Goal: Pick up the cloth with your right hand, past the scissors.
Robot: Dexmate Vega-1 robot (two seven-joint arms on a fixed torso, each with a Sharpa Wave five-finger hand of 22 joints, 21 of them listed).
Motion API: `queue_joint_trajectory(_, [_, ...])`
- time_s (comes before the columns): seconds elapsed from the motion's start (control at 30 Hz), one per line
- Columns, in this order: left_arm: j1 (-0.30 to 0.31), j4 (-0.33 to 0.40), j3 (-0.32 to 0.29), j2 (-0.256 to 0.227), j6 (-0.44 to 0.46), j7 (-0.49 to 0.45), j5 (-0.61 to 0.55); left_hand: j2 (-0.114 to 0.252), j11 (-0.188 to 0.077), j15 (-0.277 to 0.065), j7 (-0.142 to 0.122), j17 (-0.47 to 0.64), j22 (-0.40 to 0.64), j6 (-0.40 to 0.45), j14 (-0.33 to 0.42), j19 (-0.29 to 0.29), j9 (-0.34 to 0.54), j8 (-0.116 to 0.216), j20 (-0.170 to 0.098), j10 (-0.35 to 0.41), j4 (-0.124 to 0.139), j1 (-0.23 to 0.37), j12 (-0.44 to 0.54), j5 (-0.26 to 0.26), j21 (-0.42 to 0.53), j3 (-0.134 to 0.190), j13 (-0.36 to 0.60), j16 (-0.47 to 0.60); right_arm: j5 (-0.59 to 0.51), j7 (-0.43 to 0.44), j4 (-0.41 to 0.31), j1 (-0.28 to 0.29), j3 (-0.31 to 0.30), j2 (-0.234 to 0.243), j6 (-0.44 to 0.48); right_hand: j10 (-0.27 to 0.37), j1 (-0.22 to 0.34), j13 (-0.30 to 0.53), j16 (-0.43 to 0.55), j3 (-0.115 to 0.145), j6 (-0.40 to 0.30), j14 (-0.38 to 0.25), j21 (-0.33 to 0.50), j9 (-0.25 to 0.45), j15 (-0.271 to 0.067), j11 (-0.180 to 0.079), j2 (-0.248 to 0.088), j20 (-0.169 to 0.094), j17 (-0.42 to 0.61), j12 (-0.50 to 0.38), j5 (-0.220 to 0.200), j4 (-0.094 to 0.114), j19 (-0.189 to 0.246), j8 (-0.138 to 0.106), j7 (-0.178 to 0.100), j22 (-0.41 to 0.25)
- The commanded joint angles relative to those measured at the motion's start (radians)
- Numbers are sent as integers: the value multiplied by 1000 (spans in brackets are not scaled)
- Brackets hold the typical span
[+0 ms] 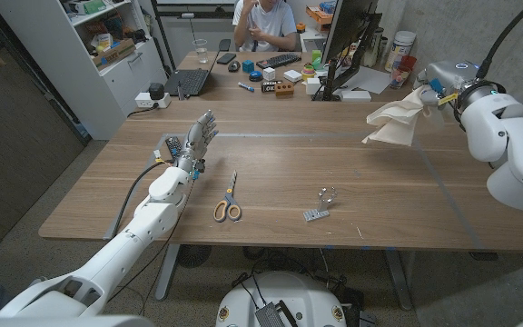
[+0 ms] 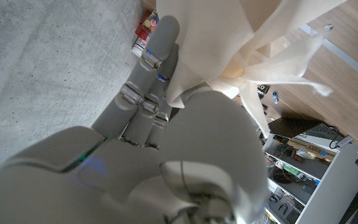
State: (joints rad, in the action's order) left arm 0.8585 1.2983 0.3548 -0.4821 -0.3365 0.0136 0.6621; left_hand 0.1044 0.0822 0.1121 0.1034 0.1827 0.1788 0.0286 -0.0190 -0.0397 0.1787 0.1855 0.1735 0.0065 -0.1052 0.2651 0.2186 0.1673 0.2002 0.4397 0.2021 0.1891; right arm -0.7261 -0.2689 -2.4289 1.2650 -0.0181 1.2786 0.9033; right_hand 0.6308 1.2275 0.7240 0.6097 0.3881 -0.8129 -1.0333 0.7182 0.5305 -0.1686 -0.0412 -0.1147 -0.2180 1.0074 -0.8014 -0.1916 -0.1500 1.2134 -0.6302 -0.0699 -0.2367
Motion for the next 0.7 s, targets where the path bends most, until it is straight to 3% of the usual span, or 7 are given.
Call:
queue_joint_trajectory(0.03, [-4, -9, -2, 6, -8, 10, 8, -1, 3, 0, 3, 2, 5, 8, 6, 4, 3, 6, -4, 2, -4, 3, 3, 9, 4, 5, 3, 3, -110, -129, -25, -27, -75, -112, -56, 69, -13, 30, -5, 6, -7, -10, 13, 4, -47, -64, -2, 0, 10, -5, 6, -1, -4, -9, 3, -3])
queue_joint_trajectory(0.23, [-5, -8, 1, 2, -8, 15, 5, -1, 3, 0, 3, 2, 5, 8, 6, 4, 3, 5, -3, 2, -4, 3, 3, 9, 4, 5, 3, 2, -153, -178, -32, -57, -86, -125, -70, 72, -13, 31, -8, 7, -7, -15, 20, 7, -45, -64, -1, 0, 20, -4, 7, -2, -7, -11, 4, -2])
queue_joint_trajectory(0.7, [-6, -7, 2, 1, -5, 16, 4, -1, 5, -1, 2, 2, 5, 10, 6, 3, 3, 5, -3, 4, -6, 3, 3, 9, 3, 6, 3, 2, -209, -201, -26, -56, -86, -168, -111, 78, -13, 33, -21, 11, -8, -23, 37, 9, -49, -62, 1, 0, 39, 1, 9, -5, -15, -11, 6, -1])
